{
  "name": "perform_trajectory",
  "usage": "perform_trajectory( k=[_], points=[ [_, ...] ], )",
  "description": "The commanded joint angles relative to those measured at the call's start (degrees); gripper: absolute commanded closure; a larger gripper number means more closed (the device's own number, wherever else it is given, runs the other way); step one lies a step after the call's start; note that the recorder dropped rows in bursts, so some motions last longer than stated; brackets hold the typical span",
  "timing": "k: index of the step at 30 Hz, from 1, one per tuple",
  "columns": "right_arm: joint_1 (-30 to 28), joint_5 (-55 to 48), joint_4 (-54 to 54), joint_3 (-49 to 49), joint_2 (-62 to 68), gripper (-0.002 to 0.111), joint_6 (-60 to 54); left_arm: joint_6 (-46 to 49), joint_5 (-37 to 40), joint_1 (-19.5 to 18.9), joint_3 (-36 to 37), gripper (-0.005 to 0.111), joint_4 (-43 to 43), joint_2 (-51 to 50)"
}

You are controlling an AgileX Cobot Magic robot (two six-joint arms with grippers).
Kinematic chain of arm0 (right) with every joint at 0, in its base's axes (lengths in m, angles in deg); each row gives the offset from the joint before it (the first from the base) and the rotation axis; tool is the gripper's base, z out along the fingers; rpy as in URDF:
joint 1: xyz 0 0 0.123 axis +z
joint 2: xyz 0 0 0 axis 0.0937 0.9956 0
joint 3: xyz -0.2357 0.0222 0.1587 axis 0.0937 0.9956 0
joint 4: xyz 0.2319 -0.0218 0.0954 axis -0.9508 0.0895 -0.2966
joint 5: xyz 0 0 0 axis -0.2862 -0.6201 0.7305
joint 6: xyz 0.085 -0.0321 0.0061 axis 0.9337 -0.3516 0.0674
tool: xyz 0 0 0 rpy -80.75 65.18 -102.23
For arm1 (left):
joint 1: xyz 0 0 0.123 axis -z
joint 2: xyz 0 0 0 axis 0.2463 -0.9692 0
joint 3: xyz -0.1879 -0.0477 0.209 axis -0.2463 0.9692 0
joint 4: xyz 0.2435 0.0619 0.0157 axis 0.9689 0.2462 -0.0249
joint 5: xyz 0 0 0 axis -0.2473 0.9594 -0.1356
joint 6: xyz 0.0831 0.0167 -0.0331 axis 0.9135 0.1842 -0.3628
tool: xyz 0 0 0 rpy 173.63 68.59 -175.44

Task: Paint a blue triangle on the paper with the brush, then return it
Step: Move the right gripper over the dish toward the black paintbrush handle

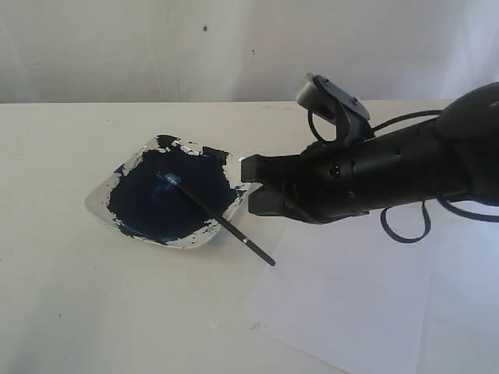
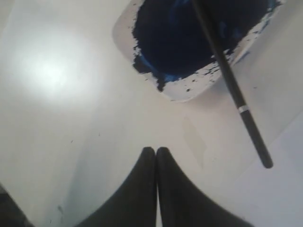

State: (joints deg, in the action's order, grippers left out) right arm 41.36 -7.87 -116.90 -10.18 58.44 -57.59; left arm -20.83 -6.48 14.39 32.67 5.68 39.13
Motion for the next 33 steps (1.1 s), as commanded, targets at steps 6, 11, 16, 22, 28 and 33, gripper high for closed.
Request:
perform_trajectory(
  k=[6,11,16,22,28,33],
  points=[
    [7.58,11.54,-2.07,-2.81,7.89,0.108,1.81,-0.37,-0.21,-0.05,0.27,0.107,-0.38,0.23],
    [10.29,11.34,-1.53,-6.66,12.16,0.108,2.5,-0.37,-0.21,-0.05,0.27,0.107,-0.38,0.23],
    [10.83,11.3,3.41,-10.02,16.3,0.108,7.49,-0.37,-0.21,-0.05,0.27,0.107,-0.38,0.23],
    [10.83,9.22,22.07,-13.89,20.41,0.108,22.55,-0.37,-0.21,-0.05,0.27,0.107,-0.38,0.23],
    [10.94,1.97,41.8,-18.26,21.26,0.108,35.52,-0.37,-0.21,-0.05,0.27,0.107,-0.38,0.23],
    [10.94,0.39,51.65,-19.42,22.65,0.108,44.45,-0.37,-0.21,-0.05,0.27,0.107,-0.38,0.23]
  ],
)
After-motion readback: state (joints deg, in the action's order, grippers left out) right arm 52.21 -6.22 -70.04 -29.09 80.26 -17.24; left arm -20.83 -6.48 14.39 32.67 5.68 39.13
